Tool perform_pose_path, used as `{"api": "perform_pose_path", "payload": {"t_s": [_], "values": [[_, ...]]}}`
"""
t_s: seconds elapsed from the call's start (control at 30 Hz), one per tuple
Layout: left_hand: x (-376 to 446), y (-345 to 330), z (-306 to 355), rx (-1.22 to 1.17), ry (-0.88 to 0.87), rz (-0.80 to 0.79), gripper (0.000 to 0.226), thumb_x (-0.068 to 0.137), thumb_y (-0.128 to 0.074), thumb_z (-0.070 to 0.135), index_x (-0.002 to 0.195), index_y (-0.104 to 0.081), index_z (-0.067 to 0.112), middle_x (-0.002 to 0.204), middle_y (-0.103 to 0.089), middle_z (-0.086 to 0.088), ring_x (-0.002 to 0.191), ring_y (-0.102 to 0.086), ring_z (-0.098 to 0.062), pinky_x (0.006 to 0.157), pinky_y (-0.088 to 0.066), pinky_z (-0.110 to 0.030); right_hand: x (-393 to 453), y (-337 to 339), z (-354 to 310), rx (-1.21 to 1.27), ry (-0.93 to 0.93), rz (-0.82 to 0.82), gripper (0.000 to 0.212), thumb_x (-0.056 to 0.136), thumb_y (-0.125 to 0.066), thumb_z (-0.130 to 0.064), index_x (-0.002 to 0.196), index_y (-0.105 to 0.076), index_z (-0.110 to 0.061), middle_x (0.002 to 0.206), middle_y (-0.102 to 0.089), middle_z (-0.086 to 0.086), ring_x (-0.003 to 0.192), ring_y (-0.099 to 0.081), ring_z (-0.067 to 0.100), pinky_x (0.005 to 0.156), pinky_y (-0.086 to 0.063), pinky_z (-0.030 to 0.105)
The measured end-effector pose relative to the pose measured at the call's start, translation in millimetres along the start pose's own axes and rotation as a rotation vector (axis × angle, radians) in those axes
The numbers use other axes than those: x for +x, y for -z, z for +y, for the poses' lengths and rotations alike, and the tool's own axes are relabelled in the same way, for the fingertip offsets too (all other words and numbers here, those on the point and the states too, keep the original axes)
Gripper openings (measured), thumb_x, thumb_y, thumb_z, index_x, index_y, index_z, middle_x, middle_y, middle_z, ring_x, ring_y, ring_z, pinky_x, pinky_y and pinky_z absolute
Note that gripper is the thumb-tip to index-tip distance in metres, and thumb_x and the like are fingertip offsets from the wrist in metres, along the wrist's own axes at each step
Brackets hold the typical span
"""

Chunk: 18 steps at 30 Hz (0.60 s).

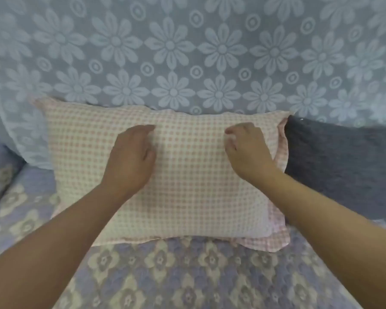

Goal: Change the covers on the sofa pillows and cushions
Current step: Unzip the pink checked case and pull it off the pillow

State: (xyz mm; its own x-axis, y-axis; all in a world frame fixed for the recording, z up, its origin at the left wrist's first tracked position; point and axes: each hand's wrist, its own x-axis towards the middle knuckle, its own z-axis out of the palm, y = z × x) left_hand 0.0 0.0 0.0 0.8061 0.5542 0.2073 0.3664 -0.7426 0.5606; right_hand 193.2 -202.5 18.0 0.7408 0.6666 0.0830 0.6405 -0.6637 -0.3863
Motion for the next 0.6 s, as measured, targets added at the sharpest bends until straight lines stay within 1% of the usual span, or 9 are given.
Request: {"api": "perform_pose_path", "payload": {"t_s": [0.03, 0.13, 0.23, 0.27, 0.3, 0.37, 0.43, 0.5, 0.6], "values": [[4, -11, -10, 0.07, -0.045, 0.027, 0.045, 0.102, -0.052, 0.018, 0.146, -0.05, 0.011, 0.147, -0.051, -0.009, 0.136, -0.045, -0.027, 0.117, -0.033, -0.042, 23, -11, 7, -0.02, 0.045, 0.041, 0.039, 0.1, -0.046, -0.028, 0.134, -0.056, -0.011, 0.138, -0.05, 0.011, 0.126, -0.043, 0.031, 0.105, -0.03, 0.032], [-13, -48, -24, 0.336, -0.116, 0.059, 0.051, 0.104, -0.038, 0.034, 0.149, -0.047, 0.012, 0.149, -0.051, -0.011, 0.135, -0.045, -0.03, 0.111, -0.036, -0.048, 59, -30, 16, -0.165, -0.003, -0.058, 0.061, 0.1, -0.027, -0.053, 0.15, -0.038, -0.018, 0.155, -0.038, 0.009, 0.143, -0.029, 0.033, 0.119, -0.02, 0.048], [-10, -67, -24, 0.371, -0.119, 0.073, 0.047, 0.103, -0.04, 0.036, 0.144, -0.052, 0.016, 0.135, -0.06, -0.005, 0.121, -0.052, -0.027, 0.1, -0.037, -0.044, 68, -36, 20, -0.286, -0.044, -0.196, 0.069, 0.1, -0.015, -0.06, 0.157, -0.023, -0.022, 0.163, -0.025, 0.009, 0.149, -0.019, 0.033, 0.122, -0.01, 0.051], [-31, -71, -20, 0.408, -0.171, 0.225, 0.044, 0.102, -0.041, 0.035, 0.14, -0.055, 0.018, 0.128, -0.062, -0.003, 0.115, -0.053, -0.026, 0.097, -0.038, -0.043, 46, -37, 25, -0.297, 0.034, -0.044, 0.07, 0.1, -0.015, -0.06, 0.157, -0.023, -0.022, 0.162, -0.027, 0.011, 0.148, -0.021, 0.035, 0.121, -0.011, 0.051], [-46, -70, -18, 0.478, -0.223, 0.365, 0.039, 0.101, -0.043, 0.035, 0.134, -0.058, 0.019, 0.12, -0.063, 0.0, 0.11, -0.055, -0.025, 0.094, -0.039, -0.043, 29, -30, 19, -0.332, 0.13, 0.077, 0.07, 0.1, -0.016, -0.061, 0.156, -0.026, -0.02, 0.159, -0.032, 0.013, 0.146, -0.025, 0.035, 0.119, -0.015, 0.051], [-29, -72, -30, 0.42, -0.179, 0.257, 0.024, 0.1, -0.05, 0.034, 0.117, -0.062, 0.022, 0.103, -0.063, 0.005, 0.098, -0.057, -0.023, 0.087, -0.041, -0.042, 33, -34, 15, -0.41, 0.159, 0.016, 0.068, 0.1, -0.02, -0.062, 0.147, -0.04, -0.017, 0.147, -0.047, 0.014, 0.136, -0.04, 0.034, 0.112, -0.025, 0.05], [-33, -73, -38, 0.393, -0.171, 0.227, 0.007, 0.095, -0.061, 0.032, 0.093, -0.06, 0.026, 0.084, -0.056, 0.01, 0.084, -0.058, -0.023, 0.075, -0.04, -0.04, 16, -49, 14, -0.476, 0.213, -0.026, 0.064, 0.1, -0.022, -0.062, 0.134, -0.051, -0.016, 0.131, -0.059, 0.01, 0.12, -0.051, 0.031, 0.104, -0.033, 0.048], [-48, -72, -32, 0.401, -0.193, 0.199, 0.017, 0.093, -0.061, 0.034, 0.08, -0.05, 0.031, 0.074, -0.044, 0.014, 0.074, -0.056, -0.022, 0.068, -0.035, -0.036, -10, -49, 18, -0.491, 0.22, 0.038, 0.06, 0.1, -0.022, -0.062, 0.125, -0.053, -0.018, 0.118, -0.063, 0.005, 0.109, -0.056, 0.028, 0.099, -0.036, 0.045], [-101, -55, -3, 0.349, -0.204, 0.278, 0.018, 0.09, -0.053, 0.04, 0.074, -0.049, 0.03, 0.069, -0.043, 0.016, 0.068, -0.052, -0.018, 0.065, -0.041, -0.037, -67, -35, 16, -0.477, 0.265, 0.238, 0.056, 0.101, -0.023, -0.061, 0.11, -0.058, -0.019, 0.098, -0.065, 0.0, 0.091, -0.057, 0.023, 0.09, -0.039, 0.042]]}}
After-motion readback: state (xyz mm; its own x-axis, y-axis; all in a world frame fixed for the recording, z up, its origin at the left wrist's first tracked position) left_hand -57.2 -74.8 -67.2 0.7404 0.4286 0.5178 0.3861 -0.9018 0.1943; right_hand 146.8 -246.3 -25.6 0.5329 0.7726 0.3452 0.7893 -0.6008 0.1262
